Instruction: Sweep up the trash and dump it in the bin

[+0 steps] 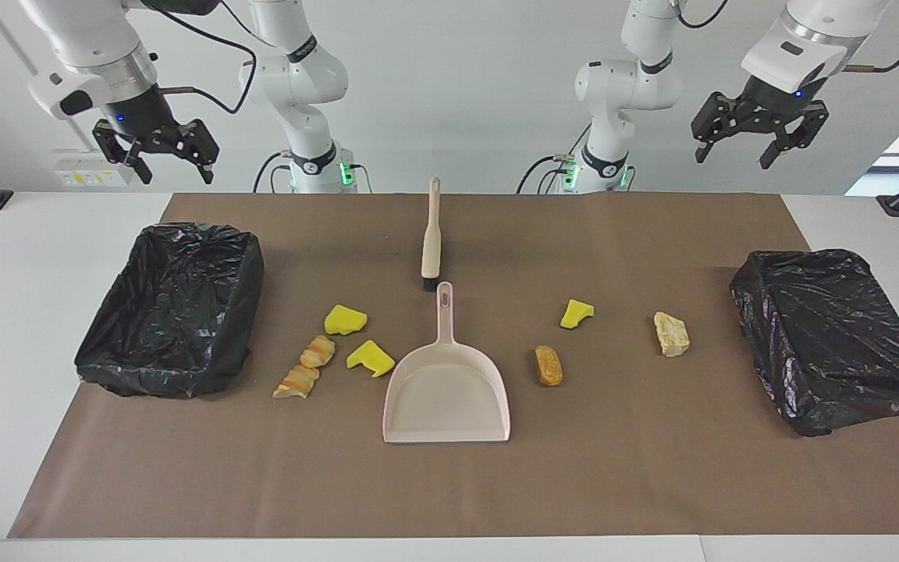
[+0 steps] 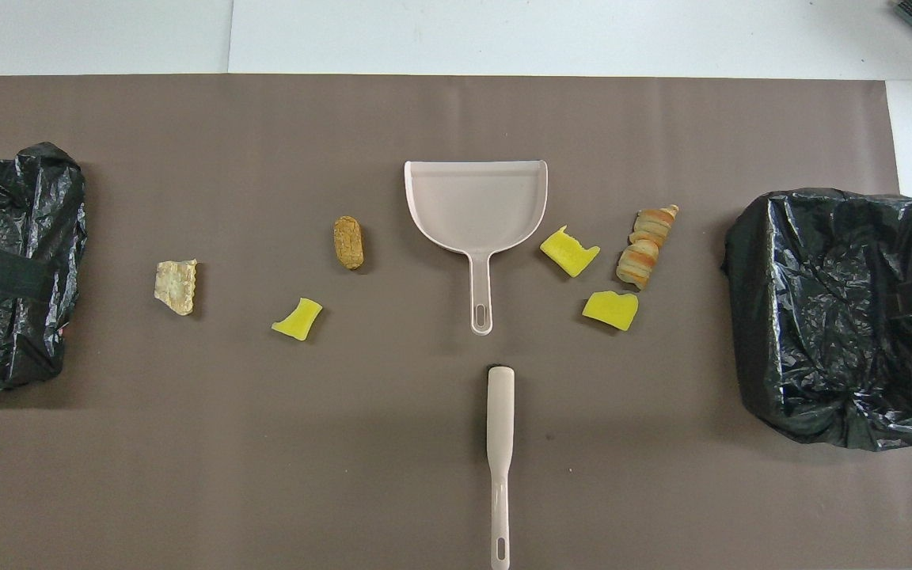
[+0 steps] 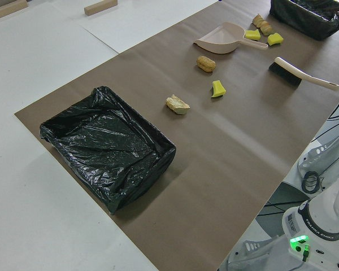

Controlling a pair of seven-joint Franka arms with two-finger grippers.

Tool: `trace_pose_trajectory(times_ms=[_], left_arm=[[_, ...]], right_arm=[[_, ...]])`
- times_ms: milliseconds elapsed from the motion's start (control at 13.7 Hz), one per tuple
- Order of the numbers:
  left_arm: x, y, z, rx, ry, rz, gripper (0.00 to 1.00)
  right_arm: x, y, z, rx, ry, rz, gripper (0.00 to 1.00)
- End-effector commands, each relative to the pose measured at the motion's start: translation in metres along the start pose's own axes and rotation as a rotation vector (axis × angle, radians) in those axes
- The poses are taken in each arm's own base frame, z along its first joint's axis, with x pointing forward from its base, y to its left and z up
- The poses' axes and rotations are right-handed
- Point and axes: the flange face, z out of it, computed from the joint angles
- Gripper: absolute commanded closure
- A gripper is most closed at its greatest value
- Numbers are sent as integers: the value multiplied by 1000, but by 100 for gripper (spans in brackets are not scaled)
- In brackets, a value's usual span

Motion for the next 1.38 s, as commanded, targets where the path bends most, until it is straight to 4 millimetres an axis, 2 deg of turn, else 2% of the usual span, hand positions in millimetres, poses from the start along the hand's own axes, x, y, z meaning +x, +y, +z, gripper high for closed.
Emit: trace_pose_trajectory(times_ms=[0, 582, 1310], left_arm=[[-5, -5, 0, -4, 2, 10, 0], [-4, -19, -1, -4, 16, -14, 0], [-4, -18, -1, -4, 16, -14, 0]], right_arm=[[-12, -1, 2, 14, -18, -12, 0], [-10, -1, 1, 13, -9, -12, 0], [-11, -1, 2, 13, -14, -12, 0]])
